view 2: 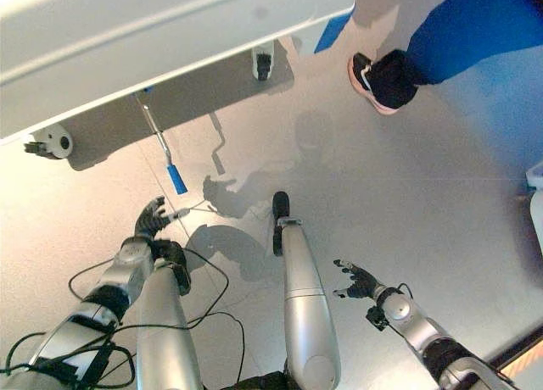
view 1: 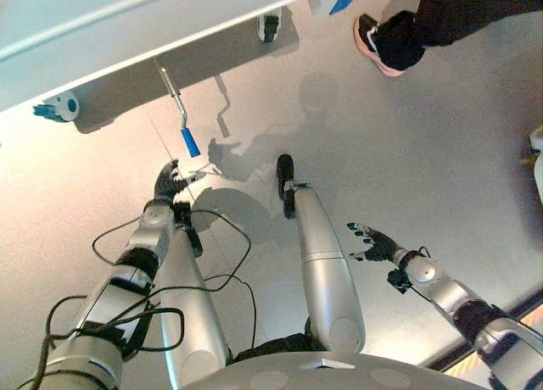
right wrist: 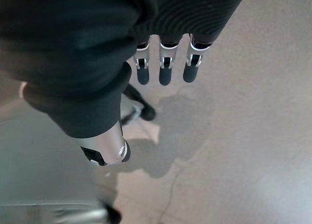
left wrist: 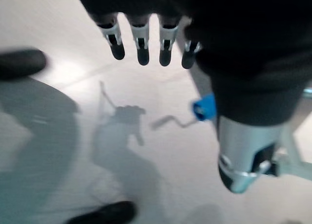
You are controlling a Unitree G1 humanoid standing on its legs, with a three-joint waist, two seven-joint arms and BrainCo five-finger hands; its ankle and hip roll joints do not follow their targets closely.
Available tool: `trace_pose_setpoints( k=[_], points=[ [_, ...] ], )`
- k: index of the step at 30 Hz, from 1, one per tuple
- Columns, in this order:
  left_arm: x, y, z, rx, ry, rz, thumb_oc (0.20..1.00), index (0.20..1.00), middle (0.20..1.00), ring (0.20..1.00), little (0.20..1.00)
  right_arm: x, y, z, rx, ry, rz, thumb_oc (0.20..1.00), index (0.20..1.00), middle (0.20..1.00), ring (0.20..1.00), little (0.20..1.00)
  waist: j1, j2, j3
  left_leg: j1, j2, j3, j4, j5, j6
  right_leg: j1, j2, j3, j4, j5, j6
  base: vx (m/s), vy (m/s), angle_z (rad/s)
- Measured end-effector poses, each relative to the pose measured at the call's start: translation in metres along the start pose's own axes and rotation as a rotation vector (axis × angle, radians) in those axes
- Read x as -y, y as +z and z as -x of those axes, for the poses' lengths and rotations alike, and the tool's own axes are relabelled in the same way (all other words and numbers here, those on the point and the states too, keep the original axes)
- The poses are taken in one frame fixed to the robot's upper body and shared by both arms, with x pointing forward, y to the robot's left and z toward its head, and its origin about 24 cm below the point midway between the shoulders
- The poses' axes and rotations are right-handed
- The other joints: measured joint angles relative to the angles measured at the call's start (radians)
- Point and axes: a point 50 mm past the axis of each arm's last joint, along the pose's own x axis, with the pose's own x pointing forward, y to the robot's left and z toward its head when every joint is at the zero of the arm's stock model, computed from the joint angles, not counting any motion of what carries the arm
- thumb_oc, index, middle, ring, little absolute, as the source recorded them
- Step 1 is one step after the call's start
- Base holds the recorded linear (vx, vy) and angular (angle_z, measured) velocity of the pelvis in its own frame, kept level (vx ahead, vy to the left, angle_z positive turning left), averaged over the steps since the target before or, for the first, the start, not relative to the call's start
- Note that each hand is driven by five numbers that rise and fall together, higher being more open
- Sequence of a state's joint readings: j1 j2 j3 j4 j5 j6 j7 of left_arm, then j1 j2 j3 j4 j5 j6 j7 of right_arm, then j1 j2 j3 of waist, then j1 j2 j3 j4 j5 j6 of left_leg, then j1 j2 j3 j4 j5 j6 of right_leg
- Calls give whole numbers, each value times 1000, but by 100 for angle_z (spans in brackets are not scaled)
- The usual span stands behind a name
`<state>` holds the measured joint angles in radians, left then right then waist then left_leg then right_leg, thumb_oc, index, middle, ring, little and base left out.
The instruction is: Raise the hospital bed
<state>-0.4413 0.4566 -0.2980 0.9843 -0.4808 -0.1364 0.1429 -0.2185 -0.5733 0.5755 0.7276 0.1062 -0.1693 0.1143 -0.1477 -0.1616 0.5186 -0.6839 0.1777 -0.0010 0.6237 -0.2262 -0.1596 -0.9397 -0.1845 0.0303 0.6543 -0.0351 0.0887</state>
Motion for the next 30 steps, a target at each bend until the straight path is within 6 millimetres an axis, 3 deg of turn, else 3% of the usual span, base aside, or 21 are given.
trace_pose_setpoints(
  k=[1,2,3,4,6,7,10,13,14,20,21,25,30],
  points=[
    [2,-2,1,-7,-12,-3,1000,1000,1000,1000,1000,0,-1,0,-5,-1,-3,1000,1000,1000,1000,1000,-6,1,0,20,-2,2,-24,9,-1,16,-3,-3,-14,6,0,31,26,11],
    [0,-23,9,-55,-20,-23,1000,1000,1000,1000,1000,3,6,-5,8,-14,-7,1000,1000,1000,1000,1000,21,19,9,55,-11,4,-46,17,4,54,-11,-21,-28,13,-14,50,41,1],
    [1,-49,17,-135,-40,-45,1000,1000,1000,1000,1000,3,-2,-8,-49,-28,-27,1000,1000,1000,1000,1000,41,31,13,137,0,6,-91,24,-13,121,-10,-29,-54,15,-15,41,14,3],
    [2,-60,21,-181,-38,-42,1000,1000,1000,1000,1000,5,-2,-9,-55,-31,-16,1000,1000,1000,1000,1000,59,47,14,164,-6,6,-101,25,-14,151,-11,-34,-61,13,-19,36,2,4],
    [-4,-99,41,-323,-24,-22,1000,1000,1000,1000,1000,15,-10,-6,-97,-61,3,1000,1000,1000,1000,1000,78,94,14,250,0,2,-148,29,-23,238,-16,-45,-88,2,-11,55,-25,15],
    [-7,-120,53,-397,-8,-4,1000,1000,1000,1000,1000,19,-20,-2,-140,-72,9,1000,1000,1000,1000,1000,90,121,10,308,-1,5,-184,42,-43,294,-18,-52,-110,3,-5,55,-16,10],
    [-16,-158,83,-539,-3,-14,1000,1000,1000,1000,1000,22,-32,4,-181,-86,-7,1000,1000,1000,1000,1000,90,148,4,448,-12,9,-272,66,-49,428,-33,-63,-162,3,7,57,-23,16],
    [-9,-169,93,-584,-28,-13,1000,1000,1000,1000,1000,16,-47,8,-237,-88,-66,1000,1000,1000,1000,1000,93,161,3,553,-12,9,-335,80,-43,537,-36,-77,-212,4,19,103,-32,12],
    [-2,-173,96,-595,-41,9,1000,1000,1000,1000,1000,9,-63,15,-298,-93,-121,1000,1000,1000,1000,1000,91,173,-11,608,-11,8,-379,96,-40,596,-36,-86,-244,7,26,112,-47,25],
    [30,-194,121,-663,-111,73,1000,1000,1000,1000,1000,-31,-130,64,-558,-130,-398,1000,1000,1000,1000,1000,83,248,-176,743,-5,1,-528,148,-28,744,-40,-140,-356,17,46,93,-40,22],
    [33,-202,130,-692,-119,80,1000,1000,1000,1000,1000,-42,-140,75,-599,-121,-441,1000,1000,1000,1000,1000,82,255,-234,751,0,2,-547,148,-24,763,-37,-148,-376,14,52,41,-19,4],
    [33,-208,137,-714,-106,96,1000,1000,1000,1000,1000,-68,-151,87,-657,-129,-577,1000,1000,1000,1000,1000,83,256,-332,806,9,20,-600,164,-9,830,-23,-156,-454,40,55,92,-36,1],
    [33,-218,152,-749,-116,78,1000,1000,1000,1000,1000,-96,-146,83,-657,-77,-641,1000,1000,1000,1000,1000,86,220,-435,833,13,30,-636,163,-8,871,-14,-155,-521,68,57,40,-19,-3]
  ],
)
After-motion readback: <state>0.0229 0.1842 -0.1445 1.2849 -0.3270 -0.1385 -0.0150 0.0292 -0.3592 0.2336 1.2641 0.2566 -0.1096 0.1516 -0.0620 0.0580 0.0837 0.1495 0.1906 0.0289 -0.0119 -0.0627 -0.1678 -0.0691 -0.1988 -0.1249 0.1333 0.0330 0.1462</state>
